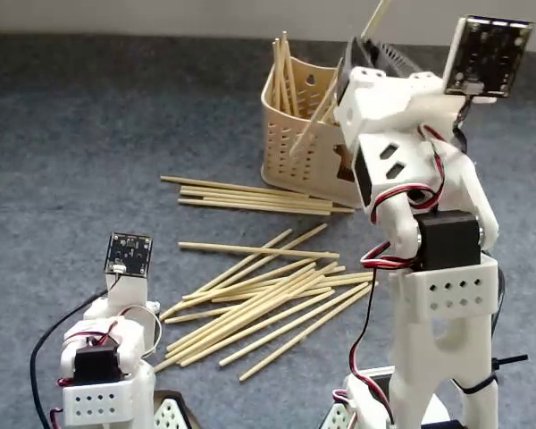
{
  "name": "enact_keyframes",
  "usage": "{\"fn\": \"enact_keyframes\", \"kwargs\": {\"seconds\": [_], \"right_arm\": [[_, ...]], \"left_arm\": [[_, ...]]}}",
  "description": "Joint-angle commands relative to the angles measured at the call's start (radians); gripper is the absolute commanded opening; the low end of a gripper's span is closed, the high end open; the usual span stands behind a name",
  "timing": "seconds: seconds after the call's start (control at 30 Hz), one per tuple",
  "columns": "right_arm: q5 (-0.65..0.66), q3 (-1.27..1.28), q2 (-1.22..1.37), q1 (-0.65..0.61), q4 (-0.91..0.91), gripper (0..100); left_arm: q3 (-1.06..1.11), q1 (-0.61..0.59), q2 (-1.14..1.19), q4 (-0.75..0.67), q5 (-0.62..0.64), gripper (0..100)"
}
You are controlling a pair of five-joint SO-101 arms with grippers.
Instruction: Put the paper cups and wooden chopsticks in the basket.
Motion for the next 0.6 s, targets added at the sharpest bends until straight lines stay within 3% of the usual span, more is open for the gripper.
{"fn": "enact_keyframes", "kwargs": {"seconds": [0.0, 0.33, 0.57], "right_arm": [[0.015, -0.054, 0.004, -0.005, -0.193, 0.5], [0.015, -0.054, 0.180, -0.001, -0.427, 0.5], [0.017, -0.054, 0.275, 0.001, -0.453, 0.5]], "left_arm": [[0.019, -0.007, -0.008, 0.002, -0.003, 2], [0.019, -0.007, -0.008, 0.002, -0.003, 2], [0.019, -0.007, -0.008, 0.002, -0.003, 2]]}}
